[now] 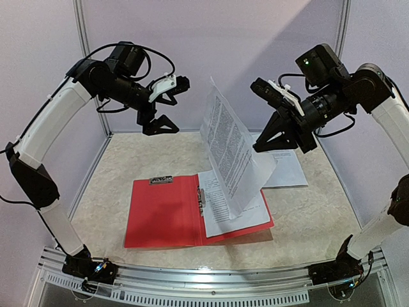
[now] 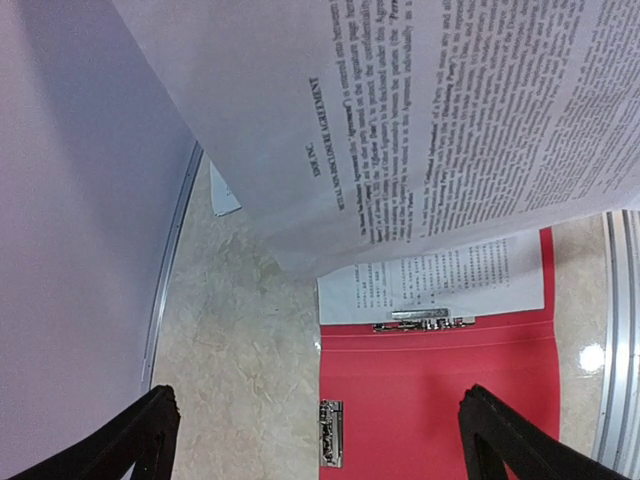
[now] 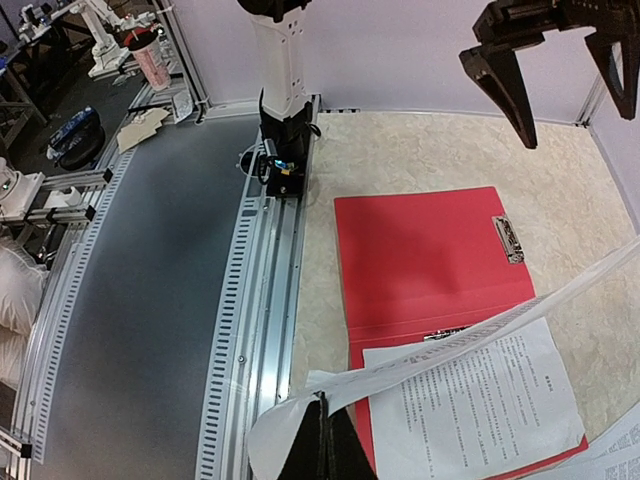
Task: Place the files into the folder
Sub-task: Pass from the right arm to the left
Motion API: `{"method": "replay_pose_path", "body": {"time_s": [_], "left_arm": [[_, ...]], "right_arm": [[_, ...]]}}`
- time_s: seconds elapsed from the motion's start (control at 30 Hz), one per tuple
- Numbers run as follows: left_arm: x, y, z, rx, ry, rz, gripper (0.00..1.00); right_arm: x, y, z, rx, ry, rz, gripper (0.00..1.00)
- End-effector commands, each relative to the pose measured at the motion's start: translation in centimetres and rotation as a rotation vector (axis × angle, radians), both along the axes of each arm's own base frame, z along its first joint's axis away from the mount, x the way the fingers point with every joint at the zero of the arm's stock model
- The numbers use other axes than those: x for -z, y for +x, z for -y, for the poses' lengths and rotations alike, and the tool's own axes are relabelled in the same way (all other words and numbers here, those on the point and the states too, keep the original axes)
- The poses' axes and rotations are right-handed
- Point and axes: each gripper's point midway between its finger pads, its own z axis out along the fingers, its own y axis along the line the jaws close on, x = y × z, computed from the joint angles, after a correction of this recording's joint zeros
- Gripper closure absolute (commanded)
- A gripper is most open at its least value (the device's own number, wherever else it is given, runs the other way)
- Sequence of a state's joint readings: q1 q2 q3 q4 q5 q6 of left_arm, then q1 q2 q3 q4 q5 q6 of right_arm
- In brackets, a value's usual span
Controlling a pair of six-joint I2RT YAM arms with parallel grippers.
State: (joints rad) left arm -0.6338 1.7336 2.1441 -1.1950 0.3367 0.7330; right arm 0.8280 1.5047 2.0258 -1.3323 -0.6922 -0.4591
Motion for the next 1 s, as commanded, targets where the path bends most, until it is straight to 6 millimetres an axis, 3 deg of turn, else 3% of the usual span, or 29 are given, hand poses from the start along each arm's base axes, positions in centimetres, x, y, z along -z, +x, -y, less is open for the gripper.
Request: {"method": "replay_pose_path", "body": {"time_s": [0.0,0.37,0.8,0.97], "left_arm": [[-0.3,-0.6,0.2,0.03,-0.014,-0.004,0.0],[0.1,0.4,1.1,0.022,-0.043,-0.021,0.0],[-0.6,2.9,6.1,0.176,-0.209,-0.092,0.0],[-0.9,2.4,7.0,0.236,-0.255,-0.132,0.03]], "right_arm": [[0.8,-1.7,0.8,-0.05,-0.053,-0.026,1.0],[1.0,-2.1,1.1,-0.083,-0.061,-0.003,1.0],[2.0,-1.8,1.4,-0.087,-0.104,0.017,1.0],[2.2,-1.8,1.5,-0.084,-0.115,0.015,1.0]]}}
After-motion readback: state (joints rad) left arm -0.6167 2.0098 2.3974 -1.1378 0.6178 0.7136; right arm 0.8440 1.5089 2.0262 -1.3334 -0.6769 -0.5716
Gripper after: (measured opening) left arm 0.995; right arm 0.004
